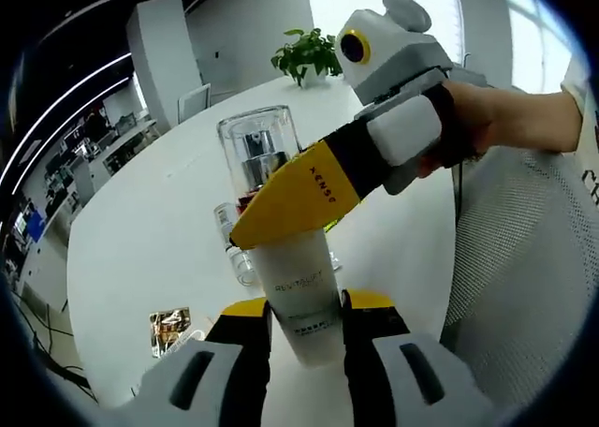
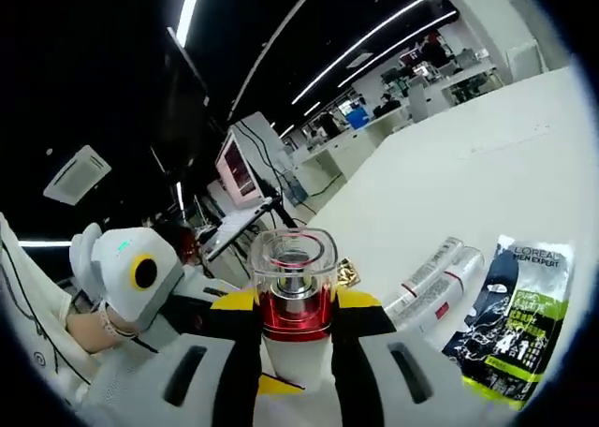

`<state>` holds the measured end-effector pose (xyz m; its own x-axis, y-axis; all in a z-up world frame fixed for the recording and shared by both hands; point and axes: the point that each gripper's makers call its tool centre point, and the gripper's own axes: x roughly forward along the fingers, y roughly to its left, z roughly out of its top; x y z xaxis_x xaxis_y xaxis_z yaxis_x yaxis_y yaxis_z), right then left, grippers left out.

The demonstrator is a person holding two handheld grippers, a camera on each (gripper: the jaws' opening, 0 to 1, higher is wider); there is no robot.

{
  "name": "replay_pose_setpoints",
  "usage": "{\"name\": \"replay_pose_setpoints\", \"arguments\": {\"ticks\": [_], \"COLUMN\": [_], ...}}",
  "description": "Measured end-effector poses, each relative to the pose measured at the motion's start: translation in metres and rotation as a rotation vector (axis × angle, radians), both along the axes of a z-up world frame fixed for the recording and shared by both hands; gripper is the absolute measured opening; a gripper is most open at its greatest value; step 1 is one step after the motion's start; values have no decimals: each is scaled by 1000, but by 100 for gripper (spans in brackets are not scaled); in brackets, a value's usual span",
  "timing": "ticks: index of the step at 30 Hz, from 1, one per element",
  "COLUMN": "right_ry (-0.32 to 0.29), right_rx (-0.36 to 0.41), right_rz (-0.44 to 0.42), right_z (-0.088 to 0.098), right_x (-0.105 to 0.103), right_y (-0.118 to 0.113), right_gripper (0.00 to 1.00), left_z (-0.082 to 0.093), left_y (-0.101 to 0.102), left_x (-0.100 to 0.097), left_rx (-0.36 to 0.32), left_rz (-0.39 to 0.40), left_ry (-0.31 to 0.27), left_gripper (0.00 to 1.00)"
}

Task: Arrange the skincare products in the storage area until every visible bottle or jar stands upright without overlapping.

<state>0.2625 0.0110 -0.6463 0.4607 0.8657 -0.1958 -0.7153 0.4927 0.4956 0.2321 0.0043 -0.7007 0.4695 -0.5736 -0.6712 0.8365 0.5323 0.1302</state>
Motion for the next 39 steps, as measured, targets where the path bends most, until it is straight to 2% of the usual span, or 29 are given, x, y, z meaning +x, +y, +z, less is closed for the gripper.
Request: {"name": "replay_pose_setpoints", "arguments": {"ticks": [11, 14, 19, 27, 28, 35, 37, 39], "right_ry": [-86, -98, -112, -149, -170, -194, -199, -212], "right_rx": [-89, -104, -122, -130, -141, -156, -160, -167], "right_rz": [101, 126, 164, 233, 252, 293, 302, 318], "right_z": [-6, -8, -9, -7, -6, -7, -7, -6], "right_x": [-8, -11, -15, -26, -28, -33, -34, -35], "right_y": [9, 10, 13, 18, 18, 18, 17, 16], "right_gripper": [27, 27, 27, 27, 27, 27, 27, 27], "left_z": [-8, -11, -12, -12, -11, -8, -6, -5], "left_y": [2, 0, -3, 1, 3, 1, -3, -5], "left_x": [-7, -11, -15, -19, -18, -14, -13, -14], "left_rx": [-10, -30, -48, -118, -123, -173, -185, -189], "left_rz": [-12, -8, -19, -38, -38, -63, -118, -124], "left_ry": [26, 74, 92, 149, 149, 137, 110, 113], "left_gripper": [27, 28, 28, 33, 34, 44, 45, 46]}}
